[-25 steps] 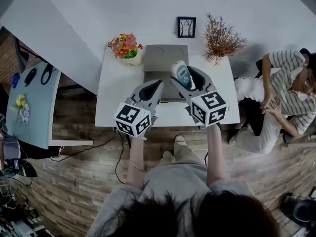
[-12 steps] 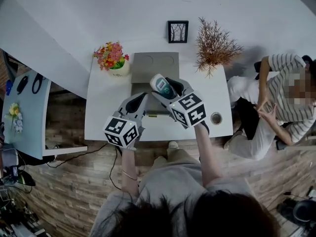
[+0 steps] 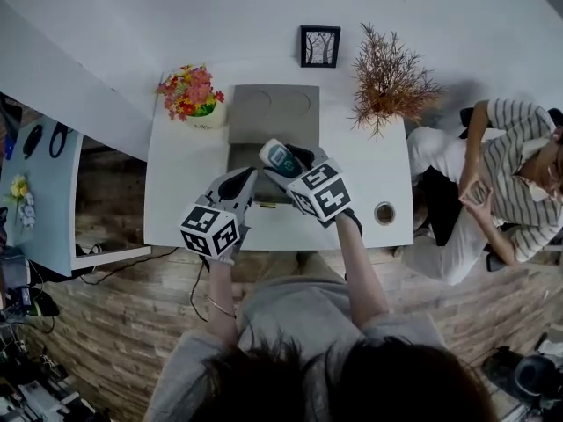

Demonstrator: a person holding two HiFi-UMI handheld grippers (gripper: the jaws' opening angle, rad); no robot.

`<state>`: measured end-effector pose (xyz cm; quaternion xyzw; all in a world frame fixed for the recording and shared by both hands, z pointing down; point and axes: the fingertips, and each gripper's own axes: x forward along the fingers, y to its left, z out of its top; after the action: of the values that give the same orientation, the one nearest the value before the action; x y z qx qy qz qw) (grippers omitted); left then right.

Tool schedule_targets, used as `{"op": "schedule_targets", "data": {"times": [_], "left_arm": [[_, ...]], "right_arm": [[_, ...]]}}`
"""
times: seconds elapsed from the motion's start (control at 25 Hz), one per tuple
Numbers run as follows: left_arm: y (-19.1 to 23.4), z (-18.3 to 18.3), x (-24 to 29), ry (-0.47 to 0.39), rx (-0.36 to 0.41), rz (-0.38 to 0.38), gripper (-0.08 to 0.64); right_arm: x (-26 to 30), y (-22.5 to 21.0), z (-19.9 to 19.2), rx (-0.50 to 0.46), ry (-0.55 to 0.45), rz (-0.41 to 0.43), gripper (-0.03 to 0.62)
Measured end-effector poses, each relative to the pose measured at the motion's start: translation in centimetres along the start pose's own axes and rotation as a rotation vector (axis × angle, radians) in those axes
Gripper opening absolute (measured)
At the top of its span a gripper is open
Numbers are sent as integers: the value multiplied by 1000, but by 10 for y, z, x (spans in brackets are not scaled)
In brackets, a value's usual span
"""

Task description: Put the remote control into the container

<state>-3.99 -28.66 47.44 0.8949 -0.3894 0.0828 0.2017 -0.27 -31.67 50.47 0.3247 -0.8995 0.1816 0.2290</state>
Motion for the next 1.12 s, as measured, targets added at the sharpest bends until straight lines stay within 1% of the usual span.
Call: {"op": "schedule_targets", "data": {"times": [0.12,0.24,0.4,0.56,0.68,0.88,1.12], "left_arm": [[9,-10,3,33,-26,2,3],[18,-16,5,47,-39,7,3],[28,-22,5,64,-56,12,3],[30,-29,9,76,-78,8,3],[34,-33,9,87,-94,11,3],[39,-40,7,116,-100,22,3],[43,-39,8,122,-105,24,3]], "right_arm": [[17,-3,-14,-5,74,6,287],[34,-2,-27,-17,141,15,287],[54,5,-42,-58,222,37,287],[66,4,-55,-92,292,33,287],[73,4,-60,-119,337,31,287],[85,5,-69,-194,410,24,287],[91,3,-85,-259,476,8,287]]}}
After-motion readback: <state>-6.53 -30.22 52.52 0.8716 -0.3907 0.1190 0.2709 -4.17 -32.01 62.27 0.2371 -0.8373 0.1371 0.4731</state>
